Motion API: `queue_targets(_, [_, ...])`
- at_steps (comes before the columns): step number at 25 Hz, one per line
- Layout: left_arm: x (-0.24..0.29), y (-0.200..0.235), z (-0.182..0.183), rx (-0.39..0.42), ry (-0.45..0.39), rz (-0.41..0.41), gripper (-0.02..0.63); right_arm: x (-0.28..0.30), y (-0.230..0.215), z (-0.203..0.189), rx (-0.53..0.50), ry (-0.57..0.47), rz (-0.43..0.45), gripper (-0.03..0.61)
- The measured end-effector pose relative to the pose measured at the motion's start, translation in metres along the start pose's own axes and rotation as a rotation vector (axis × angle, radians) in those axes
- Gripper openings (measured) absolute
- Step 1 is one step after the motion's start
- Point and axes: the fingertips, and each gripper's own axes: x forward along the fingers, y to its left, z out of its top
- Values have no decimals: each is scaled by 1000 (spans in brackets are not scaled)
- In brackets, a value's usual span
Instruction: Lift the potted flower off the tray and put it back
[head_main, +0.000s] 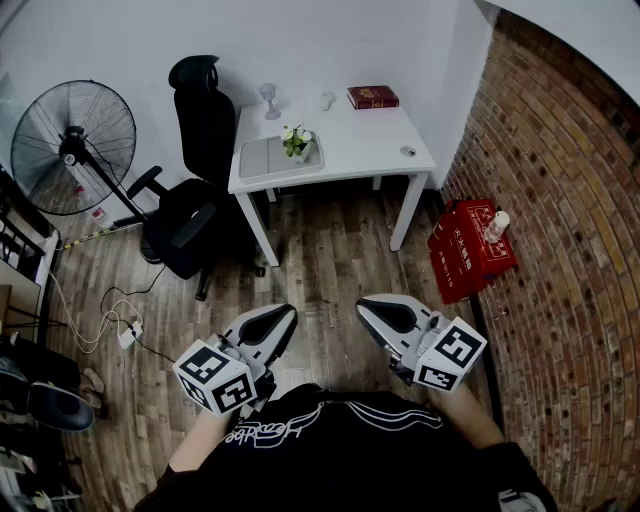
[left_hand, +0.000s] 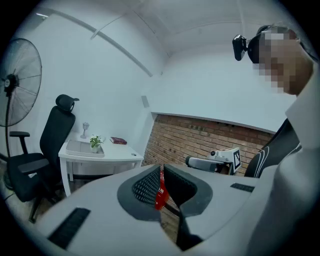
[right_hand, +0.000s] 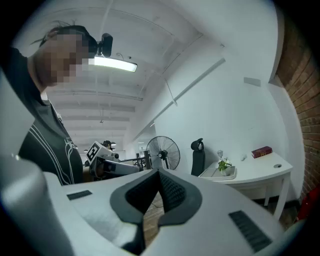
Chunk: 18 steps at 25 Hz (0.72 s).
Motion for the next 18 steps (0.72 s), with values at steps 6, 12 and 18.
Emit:
queue_targets(6, [-2, -12, -3, 20, 10, 2, 46, -13, 4, 2, -9, -19, -16, 0])
queue_targets(12, [-5, -9, -5, 21, 14, 15, 46, -17, 0, -4, 3, 6, -16, 0])
queue_targets(18, [1, 14, -9, 8, 23, 23, 46, -6, -21, -15, -12, 34, -72, 84])
